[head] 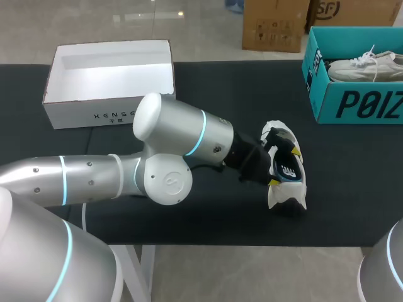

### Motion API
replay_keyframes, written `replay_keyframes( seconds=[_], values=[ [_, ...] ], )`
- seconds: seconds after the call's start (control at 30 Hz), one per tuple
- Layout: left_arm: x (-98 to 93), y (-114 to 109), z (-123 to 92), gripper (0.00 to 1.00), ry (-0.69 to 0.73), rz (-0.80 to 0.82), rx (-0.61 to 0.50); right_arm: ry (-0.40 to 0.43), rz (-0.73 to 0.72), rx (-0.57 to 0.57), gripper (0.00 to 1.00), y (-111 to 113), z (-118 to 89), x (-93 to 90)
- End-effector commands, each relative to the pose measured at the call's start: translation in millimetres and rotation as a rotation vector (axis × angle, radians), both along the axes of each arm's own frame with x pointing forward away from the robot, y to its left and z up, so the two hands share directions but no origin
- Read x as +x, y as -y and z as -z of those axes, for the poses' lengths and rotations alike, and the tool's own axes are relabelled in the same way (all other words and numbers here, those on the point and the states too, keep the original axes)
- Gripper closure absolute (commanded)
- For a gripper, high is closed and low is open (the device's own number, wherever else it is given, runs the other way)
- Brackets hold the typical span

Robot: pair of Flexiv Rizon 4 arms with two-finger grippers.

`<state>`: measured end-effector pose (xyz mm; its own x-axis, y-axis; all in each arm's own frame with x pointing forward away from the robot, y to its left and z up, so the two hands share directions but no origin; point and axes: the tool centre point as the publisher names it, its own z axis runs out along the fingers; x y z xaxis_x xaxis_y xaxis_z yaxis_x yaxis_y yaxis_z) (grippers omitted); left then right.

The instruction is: Take the shoe out of the shoebox, open the shoe tongue, remove and reinsert the insole, then place the shoe into the shoebox

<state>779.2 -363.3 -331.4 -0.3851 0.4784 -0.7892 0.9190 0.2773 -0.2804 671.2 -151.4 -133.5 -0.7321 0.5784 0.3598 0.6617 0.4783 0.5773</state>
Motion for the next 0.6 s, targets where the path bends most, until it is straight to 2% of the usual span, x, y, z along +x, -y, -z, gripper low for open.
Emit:
replay_keyframes(
  seconds=[0.03,0.13,0.2,0.27,0.4,0.43,0.47,0.5,0.6],
  values=[
    [-5.3,-9.0,-6.4,0.01,0.002,-0.007,0.013,-0.002,0.000,-0.002,0.00,0.1,0.3,0.7],
    [-7.7,-5.4,-4.3,0.29,-0.006,-0.008,0.004,-0.002,0.000,-0.002,0.00,0.1,0.3,0.7],
    [-8.9,-4.0,-4.1,0.52,-0.009,-0.008,-0.002,-0.002,0.000,-0.002,0.00,0.1,0.3,0.7],
    [-10.8,-2.9,-4.6,0.57,-0.010,-0.006,-0.006,-0.002,0.000,-0.002,0.00,0.1,0.3,0.7],
    [-11.4,-2.8,-2.6,0.75,-0.015,-0.003,-0.010,-0.002,0.000,-0.002,0.00,0.1,0.3,0.7],
    [-11.5,-2.9,-2.6,0.83,-0.016,-0.001,-0.010,-0.002,0.000,-0.002,0.00,0.1,0.3,0.7],
    [-11.7,-2.9,-2.8,0.97,-0.016,0.000,-0.010,-0.002,0.000,-0.002,0.00,0.1,0.3,0.7],
    [-11.8,-2.9,-2.9,1.00,-0.016,0.001,-0.010,-0.002,0.000,-0.002,0.00,0.1,0.3,0.7],
    [-12.1,-2.1,-1.8,1.00,-0.016,0.007,-0.009,-0.002,0.000,-0.002,0.00,0.1,0.3,0.7]
  ],
)
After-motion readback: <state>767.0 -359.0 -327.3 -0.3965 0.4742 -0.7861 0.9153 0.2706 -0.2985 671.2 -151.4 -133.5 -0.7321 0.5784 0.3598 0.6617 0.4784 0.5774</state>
